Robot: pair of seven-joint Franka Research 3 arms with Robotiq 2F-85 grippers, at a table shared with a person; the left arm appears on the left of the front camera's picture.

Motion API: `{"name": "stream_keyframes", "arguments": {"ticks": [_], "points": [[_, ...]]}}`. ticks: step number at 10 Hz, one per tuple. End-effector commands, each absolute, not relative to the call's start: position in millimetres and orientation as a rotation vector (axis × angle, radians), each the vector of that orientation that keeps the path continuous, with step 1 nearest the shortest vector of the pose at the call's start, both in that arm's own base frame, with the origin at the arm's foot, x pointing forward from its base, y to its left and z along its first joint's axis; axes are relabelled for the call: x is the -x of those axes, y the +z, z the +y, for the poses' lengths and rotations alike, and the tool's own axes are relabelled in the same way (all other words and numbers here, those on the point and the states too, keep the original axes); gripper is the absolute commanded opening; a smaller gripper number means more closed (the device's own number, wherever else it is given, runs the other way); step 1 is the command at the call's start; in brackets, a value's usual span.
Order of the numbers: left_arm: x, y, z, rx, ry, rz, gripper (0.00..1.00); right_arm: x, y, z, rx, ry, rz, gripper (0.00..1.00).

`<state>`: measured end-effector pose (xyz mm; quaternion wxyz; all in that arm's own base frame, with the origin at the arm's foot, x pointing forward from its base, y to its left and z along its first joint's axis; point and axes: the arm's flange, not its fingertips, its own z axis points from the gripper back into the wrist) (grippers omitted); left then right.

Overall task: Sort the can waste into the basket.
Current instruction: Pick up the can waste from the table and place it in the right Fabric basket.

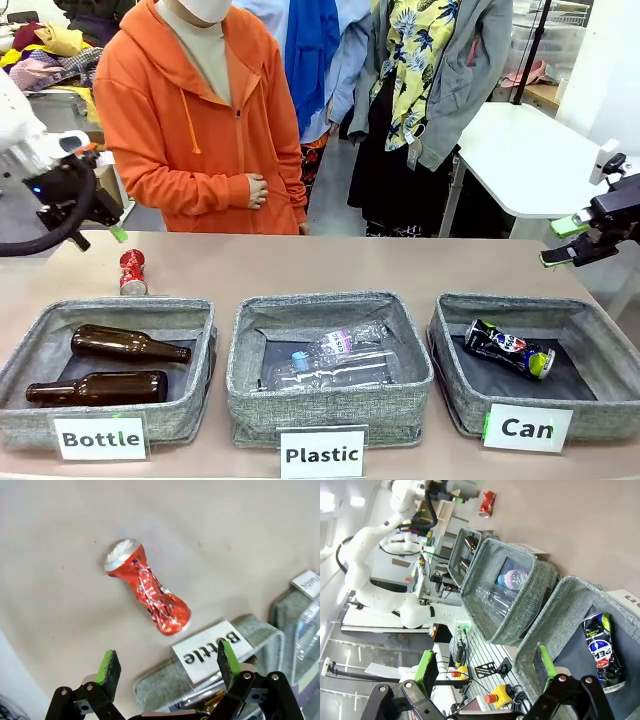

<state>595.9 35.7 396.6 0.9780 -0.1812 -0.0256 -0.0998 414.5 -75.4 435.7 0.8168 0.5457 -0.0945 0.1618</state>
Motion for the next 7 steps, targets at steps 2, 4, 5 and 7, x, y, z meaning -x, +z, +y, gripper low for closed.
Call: {"name": "stream_keyframes", "arguments": {"ticks": [2, 4, 5, 7], "points": [[-625, 371, 26, 0.208, -0.291, -0.038, 1.00, -413, 437, -76, -1.161, 0.361, -0.212, 1.00], [-639, 349, 18, 0.212, -0.294, 0.032, 1.00, -413, 437, -76, -1.161, 0.361, -0.212, 1.00], [-645, 337, 12, 0.231, -0.249, 0.048, 1.00, -413, 437, -76, -1.161, 0.361, -0.212, 1.00], [-650, 316, 6, 0.228, -0.167, 0.075, 1.00, -413, 437, -76, -1.161, 0.361, -0.212, 1.00]]}}
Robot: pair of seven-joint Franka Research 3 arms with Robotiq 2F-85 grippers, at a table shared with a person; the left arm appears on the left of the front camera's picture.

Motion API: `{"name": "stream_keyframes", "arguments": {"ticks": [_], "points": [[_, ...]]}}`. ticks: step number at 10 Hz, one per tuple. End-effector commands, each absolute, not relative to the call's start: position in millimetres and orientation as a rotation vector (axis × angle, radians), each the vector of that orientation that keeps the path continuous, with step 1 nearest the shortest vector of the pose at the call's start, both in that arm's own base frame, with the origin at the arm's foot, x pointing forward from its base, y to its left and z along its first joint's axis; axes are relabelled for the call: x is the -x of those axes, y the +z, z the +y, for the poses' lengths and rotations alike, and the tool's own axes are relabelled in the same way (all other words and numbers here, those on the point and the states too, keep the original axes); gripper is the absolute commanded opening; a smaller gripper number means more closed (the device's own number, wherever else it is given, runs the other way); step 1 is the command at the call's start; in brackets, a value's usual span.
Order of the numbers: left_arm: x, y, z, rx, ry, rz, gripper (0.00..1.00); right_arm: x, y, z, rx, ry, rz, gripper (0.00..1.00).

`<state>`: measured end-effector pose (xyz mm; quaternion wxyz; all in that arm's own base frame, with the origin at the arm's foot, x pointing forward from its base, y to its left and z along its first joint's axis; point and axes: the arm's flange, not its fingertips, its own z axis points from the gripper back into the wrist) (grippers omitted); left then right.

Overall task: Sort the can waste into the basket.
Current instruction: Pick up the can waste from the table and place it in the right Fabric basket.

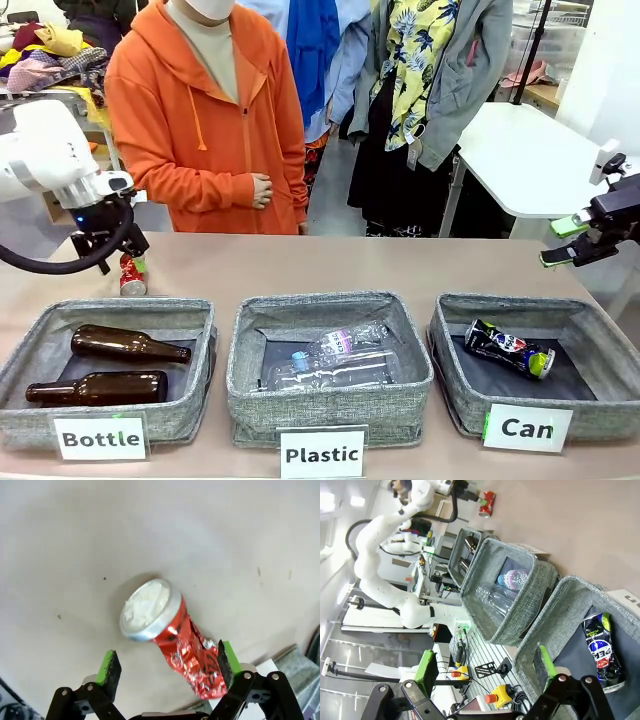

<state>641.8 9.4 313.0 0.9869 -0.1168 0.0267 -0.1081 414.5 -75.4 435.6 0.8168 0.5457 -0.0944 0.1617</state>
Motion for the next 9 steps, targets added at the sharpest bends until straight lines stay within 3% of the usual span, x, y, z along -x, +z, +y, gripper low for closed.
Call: {"name": "stream_keyframes", "arguments": {"ticks": [1, 4, 5, 6, 7, 9], "points": [[-650.2, 309.3, 4.9, 0.222, -0.144, 0.069, 1.00, -412.9, 436.6, -75.9, -1.161, 0.361, -0.212, 1.00], [-647.7, 306.7, 4.2, 0.205, -0.118, 0.055, 1.00, -412.9, 436.6, -75.9, -1.161, 0.361, -0.212, 1.00], [-648.9, 306.3, 3.3, 0.189, -0.116, 0.068, 0.42, -412.9, 436.6, -75.9, -1.161, 0.361, -0.212, 1.00], [-650.0, 305.4, 1.9, 0.195, -0.136, 0.076, 0.41, -412.9, 436.6, -75.9, -1.161, 0.361, -0.212, 1.00], [-650.1, 304.3, 0.9, 0.192, -0.143, 0.075, 0.00, -412.9, 436.6, -75.9, -1.161, 0.361, -0.212, 1.00], [-649.6, 303.4, 0.5, 0.201, -0.150, 0.078, 0.00, -412.9, 436.6, -75.9, -1.161, 0.361, -0.212, 1.00]]}}
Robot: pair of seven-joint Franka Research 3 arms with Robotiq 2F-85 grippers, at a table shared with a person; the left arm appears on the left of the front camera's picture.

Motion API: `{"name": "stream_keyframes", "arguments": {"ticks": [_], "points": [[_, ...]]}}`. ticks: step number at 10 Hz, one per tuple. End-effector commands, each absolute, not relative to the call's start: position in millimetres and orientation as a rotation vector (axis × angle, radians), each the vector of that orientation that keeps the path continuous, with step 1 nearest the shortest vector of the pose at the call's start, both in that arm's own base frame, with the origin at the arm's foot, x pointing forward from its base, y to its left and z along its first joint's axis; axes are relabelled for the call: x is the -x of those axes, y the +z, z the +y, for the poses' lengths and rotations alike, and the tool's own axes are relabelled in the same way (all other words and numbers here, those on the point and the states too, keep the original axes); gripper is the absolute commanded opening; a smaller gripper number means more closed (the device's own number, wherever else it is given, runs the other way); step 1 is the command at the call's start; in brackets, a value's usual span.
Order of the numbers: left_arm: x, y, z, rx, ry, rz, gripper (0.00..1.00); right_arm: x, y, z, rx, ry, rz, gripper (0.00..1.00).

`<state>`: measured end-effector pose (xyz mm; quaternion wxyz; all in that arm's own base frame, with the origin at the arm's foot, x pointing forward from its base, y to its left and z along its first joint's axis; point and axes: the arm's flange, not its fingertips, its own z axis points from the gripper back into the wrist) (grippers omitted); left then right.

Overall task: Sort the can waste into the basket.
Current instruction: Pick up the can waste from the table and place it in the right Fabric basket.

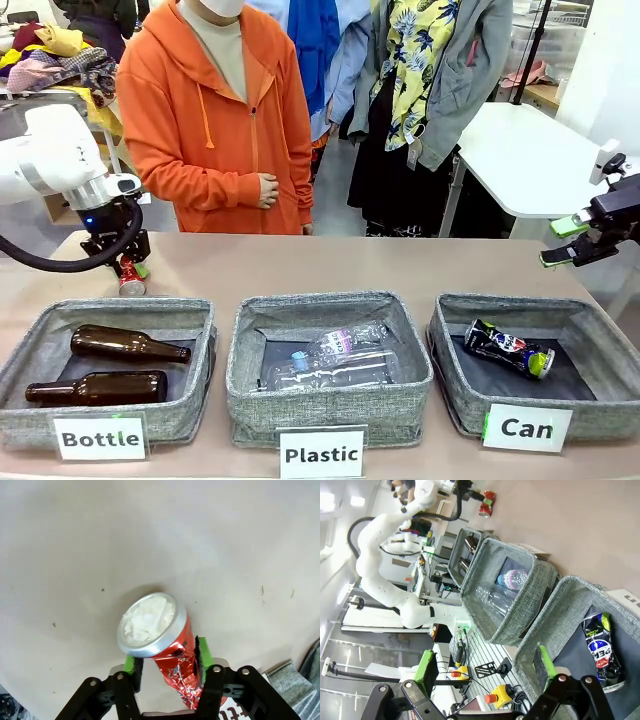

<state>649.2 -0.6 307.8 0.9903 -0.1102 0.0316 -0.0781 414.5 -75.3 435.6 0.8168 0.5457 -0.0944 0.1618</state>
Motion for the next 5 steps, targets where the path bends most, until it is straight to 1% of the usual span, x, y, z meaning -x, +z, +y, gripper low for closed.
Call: {"name": "stream_keyframes", "arguments": {"ticks": [1, 2, 3, 5], "points": [[-649, 305, 0, 0.201, -0.150, 0.072, 0.15, -413, 437, -76, -1.161, 0.361, -0.212, 1.00], [-648, 306, 1, 0.206, -0.145, 0.066, 0.05, -413, 437, -76, -1.161, 0.361, -0.212, 1.00], [-648, 307, 3, 0.208, -0.142, 0.057, 0.00, -413, 437, -76, -1.161, 0.361, -0.212, 1.00], [-642, 315, 10, 0.215, -0.131, 0.026, 0.00, -413, 437, -76, -1.161, 0.361, -0.212, 1.00]]}}
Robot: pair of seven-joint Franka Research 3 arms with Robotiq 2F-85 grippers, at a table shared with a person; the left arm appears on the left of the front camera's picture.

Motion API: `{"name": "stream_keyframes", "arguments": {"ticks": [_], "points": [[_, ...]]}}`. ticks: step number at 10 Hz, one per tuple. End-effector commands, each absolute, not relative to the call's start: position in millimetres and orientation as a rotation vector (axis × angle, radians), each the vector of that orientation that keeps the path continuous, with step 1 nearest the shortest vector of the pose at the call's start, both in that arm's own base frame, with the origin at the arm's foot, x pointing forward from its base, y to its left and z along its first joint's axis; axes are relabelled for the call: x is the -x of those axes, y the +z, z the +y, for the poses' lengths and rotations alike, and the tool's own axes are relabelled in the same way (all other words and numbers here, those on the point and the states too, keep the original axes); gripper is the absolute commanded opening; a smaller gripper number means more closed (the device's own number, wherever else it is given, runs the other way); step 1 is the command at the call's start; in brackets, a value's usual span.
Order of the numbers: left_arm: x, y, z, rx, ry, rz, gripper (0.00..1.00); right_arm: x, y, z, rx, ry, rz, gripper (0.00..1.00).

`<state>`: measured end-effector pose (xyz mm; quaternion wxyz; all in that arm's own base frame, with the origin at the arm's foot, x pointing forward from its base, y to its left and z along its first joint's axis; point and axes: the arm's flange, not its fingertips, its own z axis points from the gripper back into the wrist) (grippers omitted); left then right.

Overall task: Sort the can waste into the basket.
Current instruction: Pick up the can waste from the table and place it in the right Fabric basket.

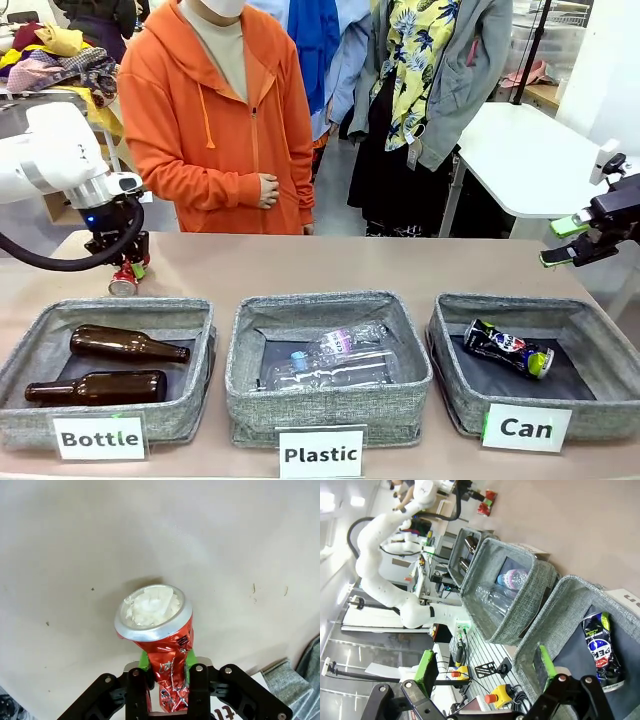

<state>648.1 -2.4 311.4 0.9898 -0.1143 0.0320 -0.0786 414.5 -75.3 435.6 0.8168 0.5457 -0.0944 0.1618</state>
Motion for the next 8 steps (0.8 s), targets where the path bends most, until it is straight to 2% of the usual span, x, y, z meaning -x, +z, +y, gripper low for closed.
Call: {"name": "stream_keyframes", "arguments": {"ticks": [1, 3, 4, 6, 8], "points": [[-638, 318, 13, 0.232, -0.128, 0.012, 0.00, -413, 437, -76, -1.161, 0.361, -0.212, 1.00], [-628, 339, 22, 0.265, -0.141, -0.032, 0.00, -413, 437, -76, -1.161, 0.361, -0.212, 1.00], [-616, 366, 32, 0.294, -0.166, -0.084, 0.00, -413, 437, -76, -1.161, 0.361, -0.212, 1.00], [-575, 434, 55, 0.369, -0.249, -0.222, 0.00, -413, 437, -76, -1.161, 0.361, -0.212, 1.00], [-529, 476, 69, 0.412, -0.365, -0.335, 0.00, -413, 437, -76, -1.161, 0.361, -0.212, 1.00]]}}
